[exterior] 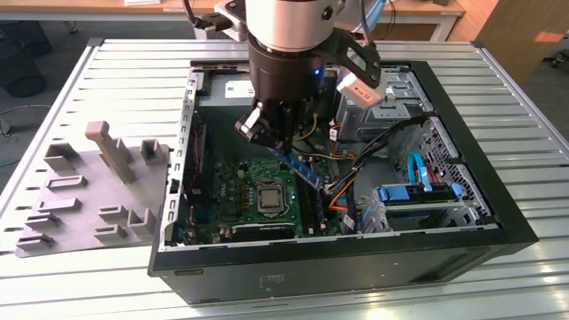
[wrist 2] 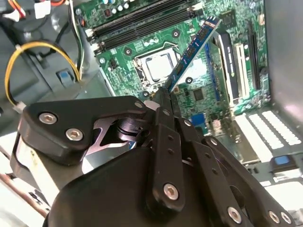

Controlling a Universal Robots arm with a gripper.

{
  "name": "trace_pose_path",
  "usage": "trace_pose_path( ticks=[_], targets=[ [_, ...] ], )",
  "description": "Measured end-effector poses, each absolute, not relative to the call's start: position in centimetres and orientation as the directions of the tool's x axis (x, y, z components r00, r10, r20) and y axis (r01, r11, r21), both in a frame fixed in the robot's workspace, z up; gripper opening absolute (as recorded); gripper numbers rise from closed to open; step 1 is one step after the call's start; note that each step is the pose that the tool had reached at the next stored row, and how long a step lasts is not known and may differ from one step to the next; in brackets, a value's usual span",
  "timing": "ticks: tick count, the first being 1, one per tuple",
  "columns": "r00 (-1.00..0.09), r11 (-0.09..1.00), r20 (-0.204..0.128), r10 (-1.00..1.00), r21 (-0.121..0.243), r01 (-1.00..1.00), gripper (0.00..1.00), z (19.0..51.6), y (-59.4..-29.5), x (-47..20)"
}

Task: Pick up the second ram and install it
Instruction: 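Insert the second ram into the second slot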

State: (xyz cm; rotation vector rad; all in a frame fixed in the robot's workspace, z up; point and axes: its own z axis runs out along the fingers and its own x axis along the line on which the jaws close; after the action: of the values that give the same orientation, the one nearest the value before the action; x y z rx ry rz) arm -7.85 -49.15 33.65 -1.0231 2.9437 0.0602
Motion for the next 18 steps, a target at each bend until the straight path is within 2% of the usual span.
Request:
trace_pose_path(
  ticks=[18],
  targets=[
    [-0.942,0.942,-0.036,-0.335,0.028,-0.336,0.11,33.39,-49.15,-7.85]
  ],
)
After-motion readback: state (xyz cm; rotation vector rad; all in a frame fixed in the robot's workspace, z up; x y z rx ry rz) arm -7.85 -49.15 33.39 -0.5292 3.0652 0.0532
